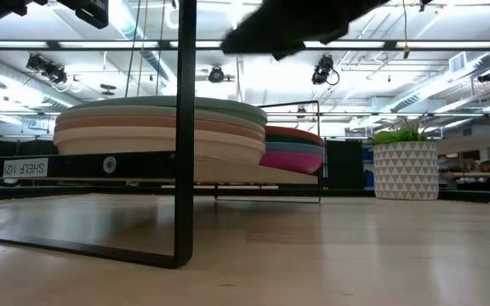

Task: Place and stack plates onto a shelf
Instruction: Return to Home Position

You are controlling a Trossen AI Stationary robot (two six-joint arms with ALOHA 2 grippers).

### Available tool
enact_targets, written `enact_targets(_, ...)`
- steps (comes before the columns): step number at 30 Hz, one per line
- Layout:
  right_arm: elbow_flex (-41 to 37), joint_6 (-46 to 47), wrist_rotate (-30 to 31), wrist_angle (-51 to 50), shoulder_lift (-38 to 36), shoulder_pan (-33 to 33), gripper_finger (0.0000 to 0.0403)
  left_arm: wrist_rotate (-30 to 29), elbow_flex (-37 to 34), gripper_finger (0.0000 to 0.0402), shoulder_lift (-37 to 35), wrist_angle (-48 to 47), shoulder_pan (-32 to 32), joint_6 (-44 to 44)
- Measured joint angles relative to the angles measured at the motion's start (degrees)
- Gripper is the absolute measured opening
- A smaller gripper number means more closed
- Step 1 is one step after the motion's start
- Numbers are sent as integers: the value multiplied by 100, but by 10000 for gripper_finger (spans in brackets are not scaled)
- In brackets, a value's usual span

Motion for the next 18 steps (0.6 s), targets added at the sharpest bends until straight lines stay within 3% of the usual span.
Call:
enact_targets(12,-3,633,551,-1147,-510,0,80,-263,0,172,0,-720,-2,2)
enact_targets(18,-668,696,705,-181,-460,-134,80,-490,0,172,1,-1171,-2,-2)
